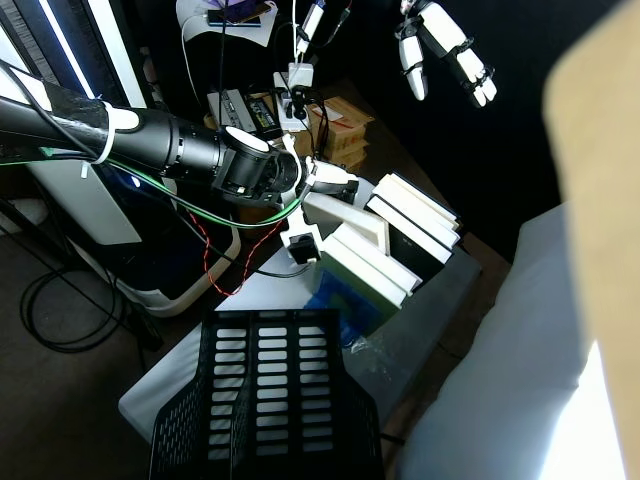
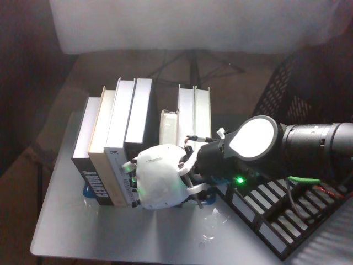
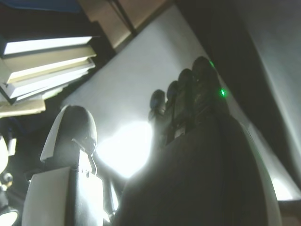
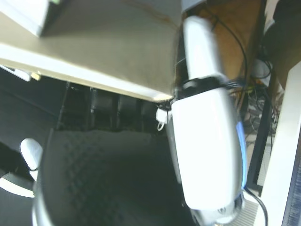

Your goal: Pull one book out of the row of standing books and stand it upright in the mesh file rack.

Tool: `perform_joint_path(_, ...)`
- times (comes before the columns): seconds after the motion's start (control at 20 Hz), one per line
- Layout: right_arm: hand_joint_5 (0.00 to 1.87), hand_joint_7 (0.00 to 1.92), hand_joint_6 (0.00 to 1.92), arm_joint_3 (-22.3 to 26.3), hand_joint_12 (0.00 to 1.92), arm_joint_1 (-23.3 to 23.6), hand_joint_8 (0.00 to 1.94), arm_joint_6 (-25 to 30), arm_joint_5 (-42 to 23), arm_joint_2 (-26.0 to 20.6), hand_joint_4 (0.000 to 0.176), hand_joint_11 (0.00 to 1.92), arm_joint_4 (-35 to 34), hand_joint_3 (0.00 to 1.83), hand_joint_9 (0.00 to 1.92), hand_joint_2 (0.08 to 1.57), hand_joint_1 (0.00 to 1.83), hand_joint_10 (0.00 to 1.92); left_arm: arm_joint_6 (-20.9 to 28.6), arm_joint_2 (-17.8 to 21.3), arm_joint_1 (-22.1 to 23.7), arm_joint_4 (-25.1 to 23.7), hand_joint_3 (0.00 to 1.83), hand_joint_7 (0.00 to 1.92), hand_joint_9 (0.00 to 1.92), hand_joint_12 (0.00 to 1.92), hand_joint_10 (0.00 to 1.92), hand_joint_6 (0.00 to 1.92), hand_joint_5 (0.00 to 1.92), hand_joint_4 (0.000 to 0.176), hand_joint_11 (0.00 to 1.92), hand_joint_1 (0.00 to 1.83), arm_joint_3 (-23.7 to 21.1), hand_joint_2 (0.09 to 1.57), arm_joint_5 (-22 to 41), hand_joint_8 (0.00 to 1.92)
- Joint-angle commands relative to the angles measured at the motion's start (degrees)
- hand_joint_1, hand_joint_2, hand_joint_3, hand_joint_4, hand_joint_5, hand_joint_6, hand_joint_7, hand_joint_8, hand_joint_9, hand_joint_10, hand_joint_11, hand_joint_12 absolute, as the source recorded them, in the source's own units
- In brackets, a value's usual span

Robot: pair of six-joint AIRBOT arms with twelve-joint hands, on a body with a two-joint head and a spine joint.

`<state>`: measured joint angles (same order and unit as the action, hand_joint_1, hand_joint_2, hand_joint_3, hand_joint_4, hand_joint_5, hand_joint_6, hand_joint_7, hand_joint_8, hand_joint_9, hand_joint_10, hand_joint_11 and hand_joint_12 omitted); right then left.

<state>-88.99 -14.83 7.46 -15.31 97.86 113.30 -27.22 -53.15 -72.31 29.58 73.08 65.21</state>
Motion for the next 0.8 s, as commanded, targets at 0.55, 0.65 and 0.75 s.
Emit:
perform_joint_path(0.55,0.94,1.06,1.16,-0.9,1.74,-0.4,0.82,0.2,2.0,-0.8,0.0,0.63,0.5,0.0,0.84,1.12,1.37,1.26,0.0,0.6,0.1,1.6,0.0,0.0,0.0,0.0,0.0,0.0,0.11,0.0,0.01,0.62,0.2,1.34,7.0,0.0)
perform_joint_path(0.65,0.92,1.01,1.19,-1.1,1.77,-0.4,0.89,0.8,2.0,-0.8,0.0,0.55,0.5,0.0,0.79,1.13,1.36,1.31,0.0,0.6,0.1,1.6,0.0,0.0,0.0,0.0,0.0,0.0,0.11,0.0,0.0,0.63,0.2,1.34,7.1,0.0)
perform_joint_path(0.75,0.93,0.98,1.2,-1.1,1.75,-0.2,0.9,3.3,0.9,-0.9,0.0,0.48,1.9,0.0,0.78,1.14,1.36,1.32,0.0,0.5,0.1,1.6,0.0,0.0,0.0,0.0,0.0,0.0,0.1,0.0,0.0,0.62,0.2,1.35,7.1,0.0)
